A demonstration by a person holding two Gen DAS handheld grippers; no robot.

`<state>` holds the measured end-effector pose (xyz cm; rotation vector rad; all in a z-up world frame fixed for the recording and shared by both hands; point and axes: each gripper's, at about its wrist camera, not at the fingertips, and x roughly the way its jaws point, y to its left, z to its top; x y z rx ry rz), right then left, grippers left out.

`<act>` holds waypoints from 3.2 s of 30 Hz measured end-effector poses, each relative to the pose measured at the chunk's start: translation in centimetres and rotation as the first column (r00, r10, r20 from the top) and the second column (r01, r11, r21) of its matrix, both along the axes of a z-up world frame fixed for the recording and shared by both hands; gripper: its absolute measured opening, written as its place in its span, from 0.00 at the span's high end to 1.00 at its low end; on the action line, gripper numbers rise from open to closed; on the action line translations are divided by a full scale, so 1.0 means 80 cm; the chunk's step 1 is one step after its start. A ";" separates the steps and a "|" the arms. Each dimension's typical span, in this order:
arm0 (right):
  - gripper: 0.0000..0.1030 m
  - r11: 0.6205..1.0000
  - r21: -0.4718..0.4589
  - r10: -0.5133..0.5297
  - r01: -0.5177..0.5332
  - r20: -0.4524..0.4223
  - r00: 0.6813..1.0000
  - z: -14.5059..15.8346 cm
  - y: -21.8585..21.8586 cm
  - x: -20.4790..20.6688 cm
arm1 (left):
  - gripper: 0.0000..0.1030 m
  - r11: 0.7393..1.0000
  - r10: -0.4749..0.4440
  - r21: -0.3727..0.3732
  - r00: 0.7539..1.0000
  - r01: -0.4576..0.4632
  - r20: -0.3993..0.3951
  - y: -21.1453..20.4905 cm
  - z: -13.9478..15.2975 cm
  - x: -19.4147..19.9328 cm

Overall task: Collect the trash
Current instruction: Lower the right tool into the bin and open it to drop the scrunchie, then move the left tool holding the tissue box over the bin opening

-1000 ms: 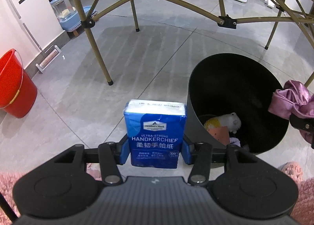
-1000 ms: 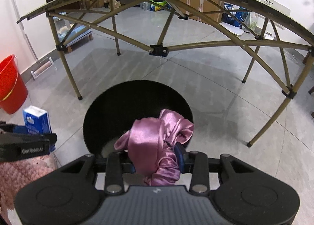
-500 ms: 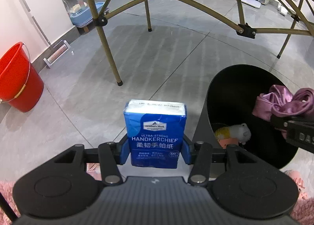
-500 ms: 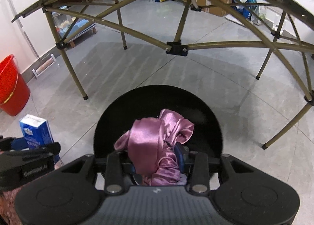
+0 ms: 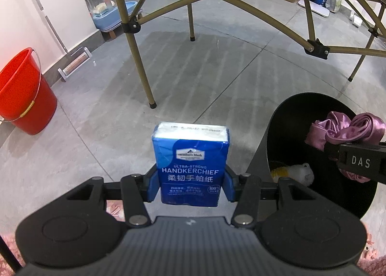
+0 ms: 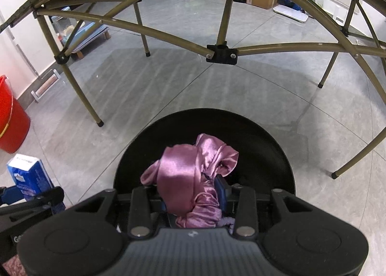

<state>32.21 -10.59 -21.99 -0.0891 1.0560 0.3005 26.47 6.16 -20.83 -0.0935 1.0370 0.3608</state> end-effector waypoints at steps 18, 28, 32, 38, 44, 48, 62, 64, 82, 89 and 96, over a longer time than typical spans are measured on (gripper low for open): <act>0.46 0.999 -0.001 -0.038 0.038 -0.023 0.999 -0.012 0.004 0.010 | 0.51 1.000 0.017 -0.005 1.000 -0.017 0.006 0.005 0.000 -0.001; 0.00 0.998 0.000 -0.056 0.056 -0.022 0.998 -0.012 0.000 0.012 | 0.51 1.000 0.021 -0.002 1.000 -0.021 0.000 0.007 -0.001 0.000; 0.00 0.998 0.002 -0.065 0.065 -0.022 0.998 -0.011 0.000 0.012 | 0.51 1.000 0.020 -0.002 1.000 -0.020 0.002 0.007 0.000 0.000; 0.00 0.997 0.016 -0.073 0.074 -0.019 0.997 -0.008 -0.005 0.012 | 0.51 1.000 0.020 -0.006 1.000 -0.020 0.004 0.007 0.000 -0.001; 0.00 0.996 0.021 -0.085 0.085 -0.009 0.996 0.000 -0.014 0.010 | 0.51 1.000 0.015 -0.009 1.000 -0.015 0.008 0.006 0.003 -0.001; 0.00 0.996 0.020 -0.089 0.089 -0.001 0.996 0.006 -0.025 0.008 | 0.51 1.000 0.013 -0.012 1.000 -0.013 0.010 0.005 0.005 -0.001; 0.00 0.985 0.034 -0.169 0.168 0.049 0.984 0.035 -0.095 0.001 | 0.51 1.000 -0.029 -0.009 0.998 0.030 0.059 -0.030 0.023 0.016; 0.00 0.983 0.035 -0.184 0.183 0.054 0.981 0.037 -0.106 0.000 | 0.51 0.999 -0.038 -0.014 0.997 0.039 0.061 -0.036 0.023 0.020; 0.00 0.950 0.053 -0.311 0.307 0.095 0.946 0.053 -0.182 -0.010 | 0.51 0.988 -0.134 -0.065 0.987 0.140 0.085 -0.109 0.032 0.046; 0.00 0.942 0.021 -0.335 0.334 0.120 0.935 0.055 -0.199 -0.012 | 0.51 0.980 -0.165 -0.097 0.983 0.172 0.074 -0.135 0.029 0.054; 0.00 0.921 0.024 -0.387 0.388 0.132 0.912 0.055 -0.221 -0.016 | 0.51 0.977 -0.168 -0.129 0.985 0.173 0.044 -0.157 0.018 0.064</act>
